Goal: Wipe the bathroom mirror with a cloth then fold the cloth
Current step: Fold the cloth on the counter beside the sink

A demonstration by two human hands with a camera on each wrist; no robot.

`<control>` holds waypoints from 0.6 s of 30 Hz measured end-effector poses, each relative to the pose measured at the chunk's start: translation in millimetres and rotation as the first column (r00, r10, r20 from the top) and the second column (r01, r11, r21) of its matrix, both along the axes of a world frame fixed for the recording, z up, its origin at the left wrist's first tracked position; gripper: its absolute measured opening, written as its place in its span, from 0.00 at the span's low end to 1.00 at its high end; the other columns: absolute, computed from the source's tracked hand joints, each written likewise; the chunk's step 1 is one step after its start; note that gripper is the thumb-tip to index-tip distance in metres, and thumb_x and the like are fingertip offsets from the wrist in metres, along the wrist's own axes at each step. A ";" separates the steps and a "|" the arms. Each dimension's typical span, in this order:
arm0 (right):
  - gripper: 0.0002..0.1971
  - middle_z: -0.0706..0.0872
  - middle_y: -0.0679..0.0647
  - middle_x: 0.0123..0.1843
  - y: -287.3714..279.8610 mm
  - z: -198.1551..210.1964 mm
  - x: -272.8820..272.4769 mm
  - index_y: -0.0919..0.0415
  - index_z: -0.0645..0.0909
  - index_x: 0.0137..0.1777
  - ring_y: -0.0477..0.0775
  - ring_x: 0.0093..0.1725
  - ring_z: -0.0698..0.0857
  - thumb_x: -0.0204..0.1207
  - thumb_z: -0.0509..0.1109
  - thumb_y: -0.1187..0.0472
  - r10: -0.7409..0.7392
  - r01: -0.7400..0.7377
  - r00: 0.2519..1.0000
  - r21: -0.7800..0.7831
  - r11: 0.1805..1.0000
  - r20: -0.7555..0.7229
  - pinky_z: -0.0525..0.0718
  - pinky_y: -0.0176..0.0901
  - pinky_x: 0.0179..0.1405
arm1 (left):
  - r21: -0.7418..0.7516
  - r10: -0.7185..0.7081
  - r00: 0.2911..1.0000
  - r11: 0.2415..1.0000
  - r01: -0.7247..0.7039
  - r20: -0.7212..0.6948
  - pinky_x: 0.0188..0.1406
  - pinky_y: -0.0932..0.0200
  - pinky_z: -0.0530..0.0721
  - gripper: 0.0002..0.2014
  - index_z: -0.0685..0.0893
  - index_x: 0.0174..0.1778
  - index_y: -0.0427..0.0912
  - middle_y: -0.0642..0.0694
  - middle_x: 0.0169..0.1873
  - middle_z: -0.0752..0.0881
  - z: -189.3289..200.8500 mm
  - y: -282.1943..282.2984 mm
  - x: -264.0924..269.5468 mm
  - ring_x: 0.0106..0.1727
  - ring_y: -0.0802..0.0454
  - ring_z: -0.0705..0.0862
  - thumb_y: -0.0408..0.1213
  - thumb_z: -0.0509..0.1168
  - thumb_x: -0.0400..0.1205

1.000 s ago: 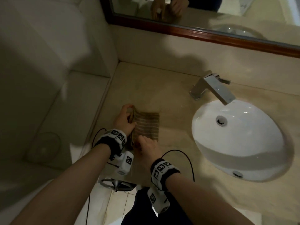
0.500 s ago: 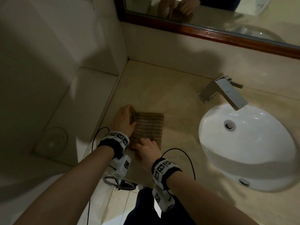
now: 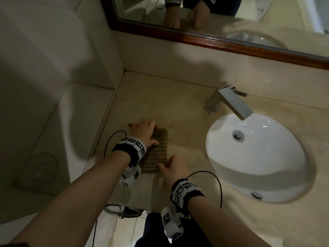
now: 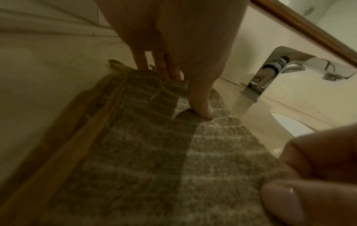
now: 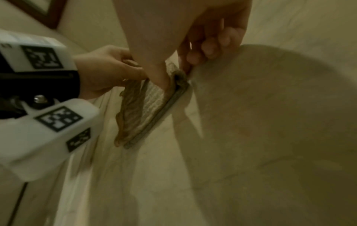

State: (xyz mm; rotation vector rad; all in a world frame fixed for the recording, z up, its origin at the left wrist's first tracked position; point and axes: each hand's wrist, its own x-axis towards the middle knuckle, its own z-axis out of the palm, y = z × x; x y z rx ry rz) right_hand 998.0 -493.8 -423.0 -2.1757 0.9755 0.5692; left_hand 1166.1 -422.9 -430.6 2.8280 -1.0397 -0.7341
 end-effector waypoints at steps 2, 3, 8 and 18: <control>0.14 0.83 0.50 0.45 2.2 -2.2 1.8 0.53 0.74 0.48 0.53 0.44 0.83 0.75 0.68 0.43 -0.023 0.023 1.000 0.033 0.999 -0.011 0.78 0.44 0.38 | 0.065 0.007 0.999 0.998 -0.005 -0.035 0.69 0.45 0.70 0.31 0.74 0.70 0.50 0.47 0.68 0.77 1.9 -2.7 5.1 0.71 0.44 0.73 0.57 0.74 0.74; 0.13 0.84 0.51 0.45 2.8 -2.2 2.7 0.54 0.74 0.47 0.54 0.45 0.83 0.75 0.68 0.45 -0.033 0.033 0.999 0.039 0.999 -0.002 0.80 0.45 0.40 | 0.109 -0.006 0.999 0.994 0.011 -0.047 0.68 0.44 0.71 0.31 0.75 0.69 0.49 0.47 0.67 0.78 4.0 -3.9 7.3 0.71 0.43 0.74 0.58 0.74 0.75; 0.07 0.79 0.50 0.38 -5.2 1.2 1.9 0.56 0.73 0.44 0.51 0.37 0.78 0.74 0.68 0.56 -0.211 0.190 0.968 0.157 0.969 0.136 0.72 0.42 0.31 | 0.149 0.000 0.994 0.989 0.016 -0.108 0.68 0.44 0.75 0.27 0.80 0.62 0.46 0.43 0.64 0.78 7.9 2.5 10.4 0.67 0.42 0.75 0.62 0.71 0.75; 0.03 0.86 0.53 0.36 -47.7 -1.9 -19.7 0.59 0.83 0.42 0.52 0.37 0.85 0.73 0.75 0.63 -0.628 0.514 0.772 0.482 0.710 0.101 0.80 0.38 0.35 | -0.125 0.421 0.678 0.789 -0.601 -0.603 0.63 0.48 0.84 0.27 0.85 0.64 0.38 0.41 0.60 0.88 14.8 24.1 -47.3 0.62 0.42 0.85 0.48 0.79 0.73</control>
